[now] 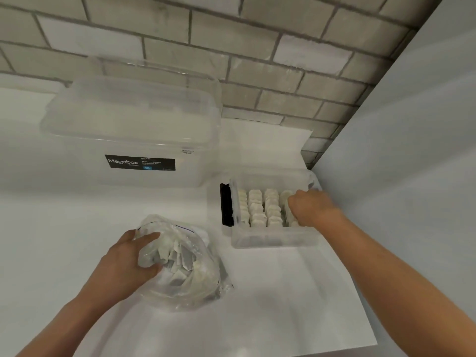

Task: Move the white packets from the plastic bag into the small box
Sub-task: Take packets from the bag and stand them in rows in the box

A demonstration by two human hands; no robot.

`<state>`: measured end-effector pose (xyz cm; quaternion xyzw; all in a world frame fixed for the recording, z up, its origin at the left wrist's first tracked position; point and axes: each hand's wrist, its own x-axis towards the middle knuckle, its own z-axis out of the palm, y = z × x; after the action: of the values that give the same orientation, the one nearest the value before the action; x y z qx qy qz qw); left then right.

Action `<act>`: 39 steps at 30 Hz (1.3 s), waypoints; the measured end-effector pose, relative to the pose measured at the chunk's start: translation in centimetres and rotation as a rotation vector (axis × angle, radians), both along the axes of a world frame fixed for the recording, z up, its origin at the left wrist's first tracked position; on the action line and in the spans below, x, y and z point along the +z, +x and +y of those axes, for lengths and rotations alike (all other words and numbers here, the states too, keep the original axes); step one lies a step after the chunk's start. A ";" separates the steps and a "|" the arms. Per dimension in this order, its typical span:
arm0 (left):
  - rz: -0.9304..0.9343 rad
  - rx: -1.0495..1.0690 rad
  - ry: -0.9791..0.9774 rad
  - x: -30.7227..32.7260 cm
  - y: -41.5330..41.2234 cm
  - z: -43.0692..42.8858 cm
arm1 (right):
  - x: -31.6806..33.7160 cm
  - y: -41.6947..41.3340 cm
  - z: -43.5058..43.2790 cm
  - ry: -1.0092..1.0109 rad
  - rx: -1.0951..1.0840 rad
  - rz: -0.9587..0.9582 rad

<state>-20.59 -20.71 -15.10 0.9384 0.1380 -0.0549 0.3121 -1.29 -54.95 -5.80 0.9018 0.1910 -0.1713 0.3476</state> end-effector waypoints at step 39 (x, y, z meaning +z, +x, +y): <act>-0.164 -0.343 -0.201 -0.9 -1.4 5.7 | -7.9 -18.4 22.5 0.998 -0.292 -0.157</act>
<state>-22.02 -15.05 -16.03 0.9137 -0.0555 -0.0443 0.4001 -19.66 -32.41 -13.66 0.9850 0.0950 -0.0383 -0.1386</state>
